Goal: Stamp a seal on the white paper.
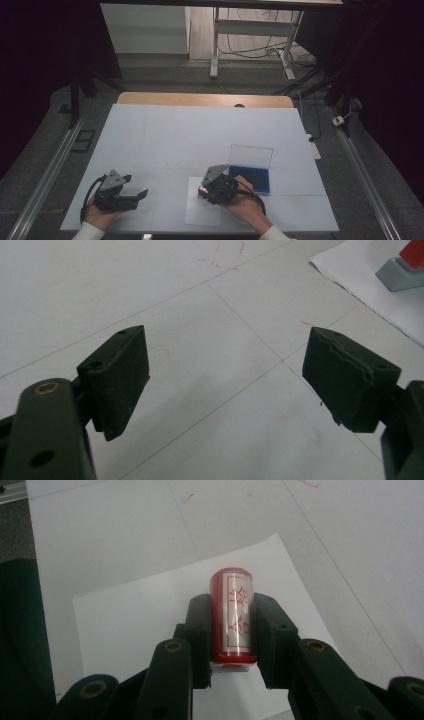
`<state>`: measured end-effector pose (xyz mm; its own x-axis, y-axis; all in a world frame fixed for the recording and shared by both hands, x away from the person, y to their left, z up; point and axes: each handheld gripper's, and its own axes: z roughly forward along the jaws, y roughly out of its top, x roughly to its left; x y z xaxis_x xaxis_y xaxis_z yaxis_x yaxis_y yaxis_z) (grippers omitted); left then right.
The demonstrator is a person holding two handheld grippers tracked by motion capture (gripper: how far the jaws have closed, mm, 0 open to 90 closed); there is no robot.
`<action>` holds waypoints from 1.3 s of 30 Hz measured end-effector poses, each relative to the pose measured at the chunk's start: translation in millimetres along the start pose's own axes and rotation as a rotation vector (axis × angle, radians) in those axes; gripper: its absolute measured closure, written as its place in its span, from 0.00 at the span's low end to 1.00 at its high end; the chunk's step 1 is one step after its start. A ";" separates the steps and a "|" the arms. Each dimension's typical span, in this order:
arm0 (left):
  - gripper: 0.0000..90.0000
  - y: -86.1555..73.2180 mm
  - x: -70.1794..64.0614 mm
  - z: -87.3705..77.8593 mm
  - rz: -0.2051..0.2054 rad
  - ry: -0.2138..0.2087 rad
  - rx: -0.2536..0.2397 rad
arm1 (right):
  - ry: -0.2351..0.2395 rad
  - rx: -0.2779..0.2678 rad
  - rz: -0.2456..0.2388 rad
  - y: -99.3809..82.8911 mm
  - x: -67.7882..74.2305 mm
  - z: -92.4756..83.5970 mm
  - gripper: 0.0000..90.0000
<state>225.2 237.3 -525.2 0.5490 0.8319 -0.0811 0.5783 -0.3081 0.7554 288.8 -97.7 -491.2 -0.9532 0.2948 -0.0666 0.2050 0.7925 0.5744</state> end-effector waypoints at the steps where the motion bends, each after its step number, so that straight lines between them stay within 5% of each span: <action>1: 0.21 0.0 0.1 0.0 0.000 0.000 0.000 | -0.003 -0.002 0.000 -0.1 0.0 0.2 0.78; 39: 0.21 -0.2 -0.5 -1.6 -0.002 0.006 -0.001 | -0.023 0.054 0.001 2.4 3.5 5.0 0.79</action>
<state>223.9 237.6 -524.3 0.5447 0.8349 -0.0787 0.5785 -0.3062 0.7561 287.1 -92.0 -494.1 -0.9477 0.3076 -0.0848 0.2187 0.8197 0.5294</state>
